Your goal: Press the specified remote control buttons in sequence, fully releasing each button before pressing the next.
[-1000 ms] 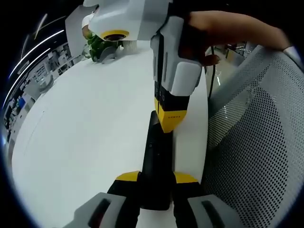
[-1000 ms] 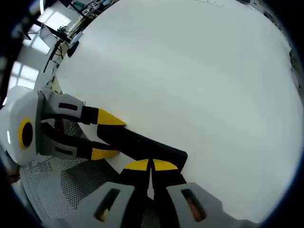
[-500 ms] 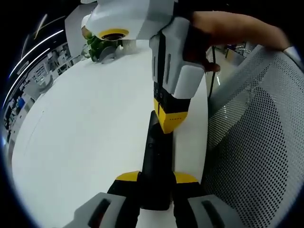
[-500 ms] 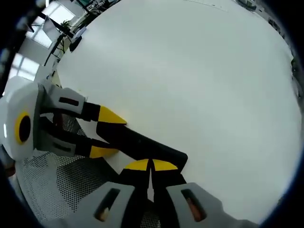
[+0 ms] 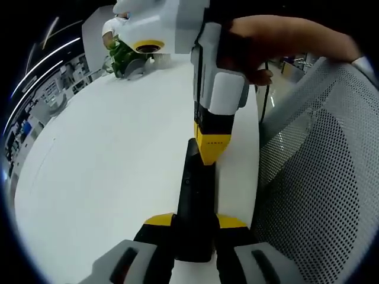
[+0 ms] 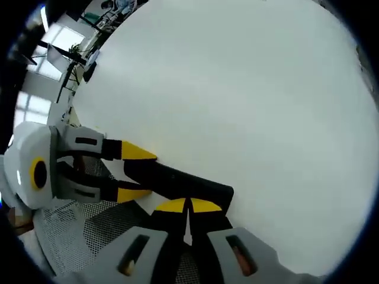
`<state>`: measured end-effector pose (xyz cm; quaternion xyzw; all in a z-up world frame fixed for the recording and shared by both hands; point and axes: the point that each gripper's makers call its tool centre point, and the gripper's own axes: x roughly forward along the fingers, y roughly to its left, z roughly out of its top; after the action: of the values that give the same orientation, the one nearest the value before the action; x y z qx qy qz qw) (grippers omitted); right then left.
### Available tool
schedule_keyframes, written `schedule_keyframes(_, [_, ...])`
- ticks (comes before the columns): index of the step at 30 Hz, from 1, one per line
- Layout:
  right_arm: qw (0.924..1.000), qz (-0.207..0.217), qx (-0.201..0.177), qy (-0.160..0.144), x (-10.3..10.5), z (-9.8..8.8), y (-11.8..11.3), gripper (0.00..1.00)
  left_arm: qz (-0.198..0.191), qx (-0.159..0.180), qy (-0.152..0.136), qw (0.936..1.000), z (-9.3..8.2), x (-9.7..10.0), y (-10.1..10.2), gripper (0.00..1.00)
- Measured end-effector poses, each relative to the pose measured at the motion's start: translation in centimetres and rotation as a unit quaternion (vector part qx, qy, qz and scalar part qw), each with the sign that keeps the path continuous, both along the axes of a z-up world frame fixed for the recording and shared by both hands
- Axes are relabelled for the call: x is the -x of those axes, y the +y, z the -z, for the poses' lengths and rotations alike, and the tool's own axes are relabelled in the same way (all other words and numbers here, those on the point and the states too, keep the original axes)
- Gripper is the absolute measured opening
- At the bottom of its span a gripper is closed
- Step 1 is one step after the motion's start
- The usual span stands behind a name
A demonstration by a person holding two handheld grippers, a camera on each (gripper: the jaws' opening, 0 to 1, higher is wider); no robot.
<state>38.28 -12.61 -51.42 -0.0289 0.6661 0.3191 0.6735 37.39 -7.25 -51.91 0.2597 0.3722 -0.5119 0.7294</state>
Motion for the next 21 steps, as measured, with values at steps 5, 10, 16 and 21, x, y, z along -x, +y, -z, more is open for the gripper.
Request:
schedule_keyframes(5, [0.9999,0.010,0.004,-0.006,-0.43,-0.16,-0.30,0.00,0.001,0.001,-0.001,1.0000,-0.04,0.01,-0.06,0.25])
schedule_keyframes(10, [0.9991,0.033,-0.027,0.000,-0.68,-0.60,0.34,0.00,0.000,0.002,-0.001,1.0000,-0.03,-0.02,-0.05,0.25])
schedule_keyframes(16, [0.9990,0.031,-0.032,0.002,-0.49,-0.54,0.68,0.00,0.000,0.001,0.000,1.0000,-0.04,-0.02,-0.05,0.25])
schedule_keyframes(21, [0.9994,0.025,-0.024,-0.009,-0.61,-0.32,0.49,0.00,0.000,-0.001,0.001,1.0000,0.00,-0.05,-0.06,0.25])
